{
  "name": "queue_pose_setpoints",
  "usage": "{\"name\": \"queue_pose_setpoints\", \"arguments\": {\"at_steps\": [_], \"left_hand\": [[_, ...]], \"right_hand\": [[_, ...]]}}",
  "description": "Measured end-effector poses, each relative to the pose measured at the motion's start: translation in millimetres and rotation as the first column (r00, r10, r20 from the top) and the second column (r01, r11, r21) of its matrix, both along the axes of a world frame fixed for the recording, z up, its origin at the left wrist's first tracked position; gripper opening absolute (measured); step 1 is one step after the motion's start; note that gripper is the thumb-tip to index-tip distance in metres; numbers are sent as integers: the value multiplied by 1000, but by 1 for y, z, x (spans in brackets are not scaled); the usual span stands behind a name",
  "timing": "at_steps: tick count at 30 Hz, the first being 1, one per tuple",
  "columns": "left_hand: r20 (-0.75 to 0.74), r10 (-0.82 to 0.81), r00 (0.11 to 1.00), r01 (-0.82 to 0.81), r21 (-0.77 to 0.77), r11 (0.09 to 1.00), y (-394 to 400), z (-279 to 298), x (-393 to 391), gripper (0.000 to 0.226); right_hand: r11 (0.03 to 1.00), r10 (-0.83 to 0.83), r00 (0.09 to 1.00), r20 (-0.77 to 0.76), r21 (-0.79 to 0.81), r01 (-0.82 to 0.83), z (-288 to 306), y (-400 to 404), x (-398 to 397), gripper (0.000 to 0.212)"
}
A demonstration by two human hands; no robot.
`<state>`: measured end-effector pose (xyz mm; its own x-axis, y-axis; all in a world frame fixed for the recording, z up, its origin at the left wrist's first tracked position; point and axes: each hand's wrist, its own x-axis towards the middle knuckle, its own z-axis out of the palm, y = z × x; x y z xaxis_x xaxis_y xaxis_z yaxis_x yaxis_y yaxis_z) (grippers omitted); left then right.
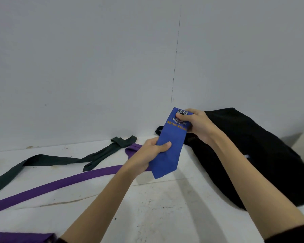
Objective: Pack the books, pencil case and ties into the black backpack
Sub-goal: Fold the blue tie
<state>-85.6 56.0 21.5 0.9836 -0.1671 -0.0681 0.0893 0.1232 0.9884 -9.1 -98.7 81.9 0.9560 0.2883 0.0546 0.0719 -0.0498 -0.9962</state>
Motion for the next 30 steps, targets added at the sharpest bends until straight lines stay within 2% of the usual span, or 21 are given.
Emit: {"name": "queue_pose_setpoints", "arguments": {"at_steps": [4,7,9,11,14,15,16,18,22,25,30], "left_hand": [[-7,-70,998,69,-57,996,-33,7,14,27],[-49,-46,998,40,-124,992,-59,7,30,34],[-78,-26,997,14,-153,988,-72,3,41,30],[-103,-11,995,-9,-190,982,-84,-1,51,24],[-195,11,981,-68,-288,955,-104,-11,59,25],[-223,17,975,-84,-294,952,-110,-14,60,26],[-242,26,970,-96,-280,955,-115,-18,62,28],[-245,66,967,-123,-228,966,-125,-22,66,38],[-229,195,954,-250,-244,937,-135,-24,75,70],[-194,154,969,-196,-224,955,-141,-22,77,54],[-151,42,988,-67,-163,984,-150,-13,88,47]], "right_hand": [[993,-77,997,25,-87,79,1,-41,18,18],[941,-178,971,161,-261,216,1,-76,35,20],[824,-180,927,330,-465,325,-2,-103,44,18],[647,-95,899,427,-660,381,-8,-127,46,28],[395,113,892,437,-844,364,-25,-151,45,46],[337,165,883,440,-866,369,-31,-155,46,48],[319,188,876,444,-871,373,-36,-158,48,47],[377,168,883,438,-857,353,-40,-165,54,39],[611,51,912,408,-735,294,-28,-182,68,16],[744,31,900,434,-611,269,-18,-192,71,17],[809,78,901,427,-555,193,-11,-201,74,24]]}}
